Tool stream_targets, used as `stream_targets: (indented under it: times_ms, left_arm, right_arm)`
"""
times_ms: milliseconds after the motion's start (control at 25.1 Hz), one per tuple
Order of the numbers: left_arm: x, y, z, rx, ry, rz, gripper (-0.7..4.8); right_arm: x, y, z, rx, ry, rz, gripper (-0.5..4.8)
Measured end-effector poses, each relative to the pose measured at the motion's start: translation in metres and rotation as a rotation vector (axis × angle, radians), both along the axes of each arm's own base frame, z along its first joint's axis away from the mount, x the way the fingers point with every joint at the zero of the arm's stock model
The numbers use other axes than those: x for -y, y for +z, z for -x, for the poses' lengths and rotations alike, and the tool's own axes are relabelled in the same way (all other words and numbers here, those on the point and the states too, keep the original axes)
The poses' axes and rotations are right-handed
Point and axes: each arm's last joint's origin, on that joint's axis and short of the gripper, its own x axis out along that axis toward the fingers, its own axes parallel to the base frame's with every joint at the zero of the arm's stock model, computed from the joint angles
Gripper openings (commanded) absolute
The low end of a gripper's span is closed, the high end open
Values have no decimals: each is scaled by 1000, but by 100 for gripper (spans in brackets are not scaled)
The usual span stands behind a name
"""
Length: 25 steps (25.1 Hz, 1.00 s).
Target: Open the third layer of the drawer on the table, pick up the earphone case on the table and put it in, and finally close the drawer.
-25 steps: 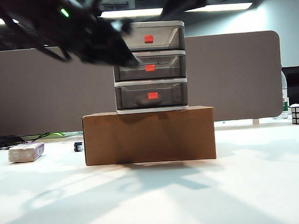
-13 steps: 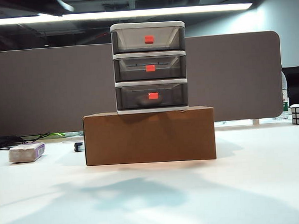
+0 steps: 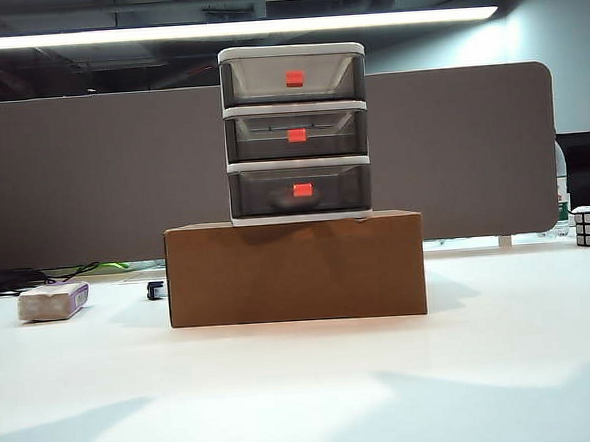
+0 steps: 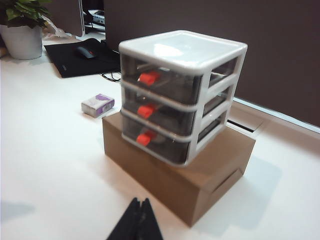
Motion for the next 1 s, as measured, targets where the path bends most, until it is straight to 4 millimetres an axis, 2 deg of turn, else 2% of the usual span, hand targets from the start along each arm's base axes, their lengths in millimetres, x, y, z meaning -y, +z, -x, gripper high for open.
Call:
stream_targets:
  times_ms: [199, 318, 717, 995]
  left_arm:
    - [2, -11, -3, -53, 13, -2, -6]
    - [3, -18, -4, -65, 15, -9, -6]
    - [6, -48, -16, -38, 95, 23, -6]
    - [0, -49, -20, -41, 172, 43, -6]
  right_arm:
    - [5, -37, 11, 4, -28, -35, -6]
    - [8, -51, 15, 32, -68, -79, -6]
    - [2, -102, 2, -64, -85, -54, -6]
    - [4, -101, -1, -28, -167, -62, -6]
